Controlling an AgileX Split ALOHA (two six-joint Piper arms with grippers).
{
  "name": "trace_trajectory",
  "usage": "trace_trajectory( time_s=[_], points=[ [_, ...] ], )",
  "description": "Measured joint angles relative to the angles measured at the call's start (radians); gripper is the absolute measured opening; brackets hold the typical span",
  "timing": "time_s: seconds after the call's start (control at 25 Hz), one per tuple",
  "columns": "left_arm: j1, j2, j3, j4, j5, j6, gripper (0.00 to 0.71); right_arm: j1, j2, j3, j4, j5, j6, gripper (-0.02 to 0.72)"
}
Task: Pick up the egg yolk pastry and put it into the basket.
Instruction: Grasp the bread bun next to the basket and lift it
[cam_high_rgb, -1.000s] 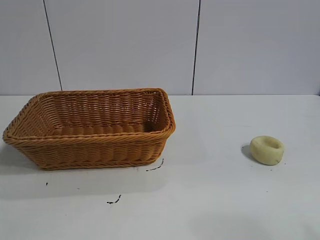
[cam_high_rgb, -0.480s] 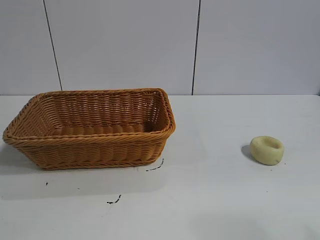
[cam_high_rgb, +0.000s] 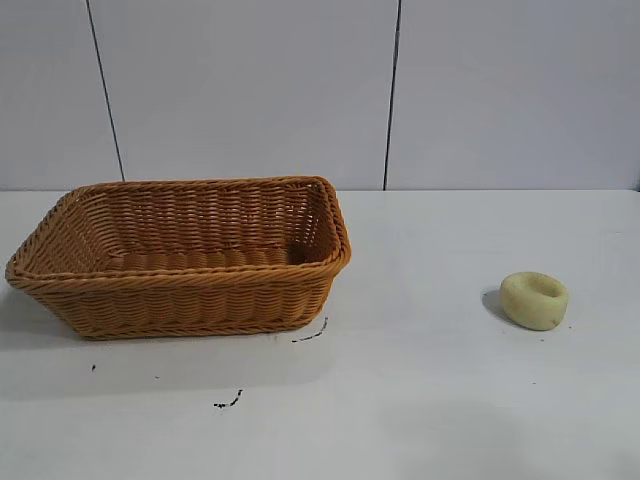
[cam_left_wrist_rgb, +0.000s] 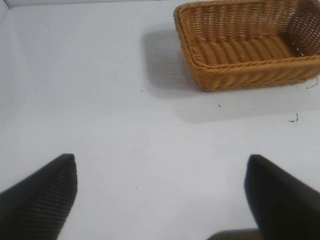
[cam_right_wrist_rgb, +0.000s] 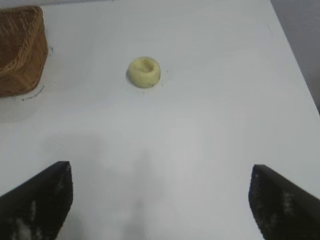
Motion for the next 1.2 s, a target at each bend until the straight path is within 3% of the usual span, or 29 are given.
trace_trajectory(
  time_s=[0.48, 0.92, 1.2],
  points=[
    [0.0, 0.0, 0.0, 0.0, 0.0, 0.0, 0.693, 0.0, 0.707, -0.271, -0.009, -0.172, -0.034, 0.695],
    [0.0, 0.0, 0.0, 0.0, 0.0, 0.0, 0.693, 0.0, 1.13, -0.566, -0.011, -0.192, -0.072, 0.695],
    [0.0, 0.0, 0.0, 0.0, 0.0, 0.0, 0.693, 0.0, 1.23, -0.615, 0.047, -0.2, -0.116, 0.695]
  ],
)
